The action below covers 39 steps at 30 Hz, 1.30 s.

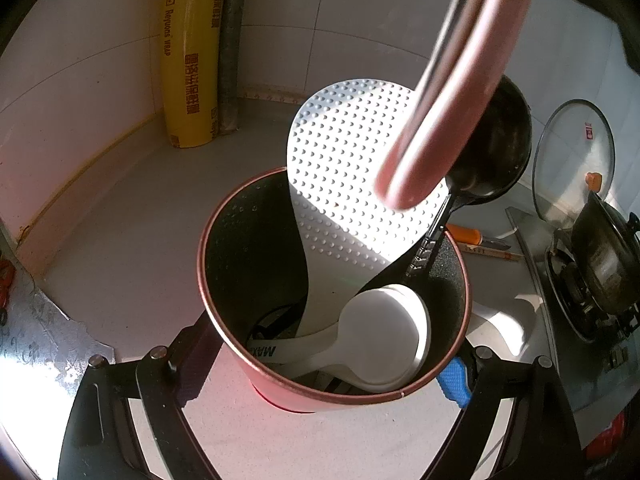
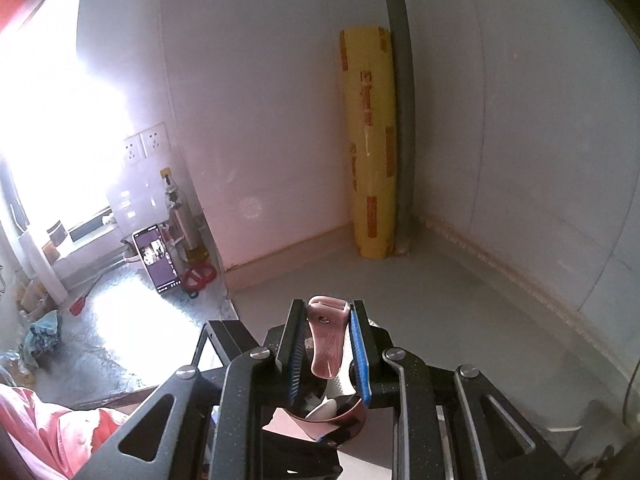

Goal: Organize utensils
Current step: 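Lower the pink spatula handle-first into the red holder with the right tool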

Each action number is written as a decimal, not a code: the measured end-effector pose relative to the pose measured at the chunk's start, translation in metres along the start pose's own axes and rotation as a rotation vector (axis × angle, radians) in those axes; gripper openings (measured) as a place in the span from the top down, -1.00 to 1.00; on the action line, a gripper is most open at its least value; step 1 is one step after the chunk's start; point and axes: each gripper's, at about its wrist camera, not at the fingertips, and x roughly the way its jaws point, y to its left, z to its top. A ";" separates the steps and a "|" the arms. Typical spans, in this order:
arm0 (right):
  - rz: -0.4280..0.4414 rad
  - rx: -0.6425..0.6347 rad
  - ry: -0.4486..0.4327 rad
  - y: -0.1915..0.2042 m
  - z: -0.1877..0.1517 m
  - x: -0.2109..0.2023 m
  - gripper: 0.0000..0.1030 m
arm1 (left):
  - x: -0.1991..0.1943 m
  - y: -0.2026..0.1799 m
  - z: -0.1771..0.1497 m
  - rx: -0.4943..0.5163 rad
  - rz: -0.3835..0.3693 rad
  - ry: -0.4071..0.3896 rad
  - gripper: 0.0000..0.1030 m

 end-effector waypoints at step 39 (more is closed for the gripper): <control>0.067 0.113 0.208 -0.021 -0.051 0.054 0.54 | 0.000 -0.003 0.000 0.000 0.005 0.002 -0.78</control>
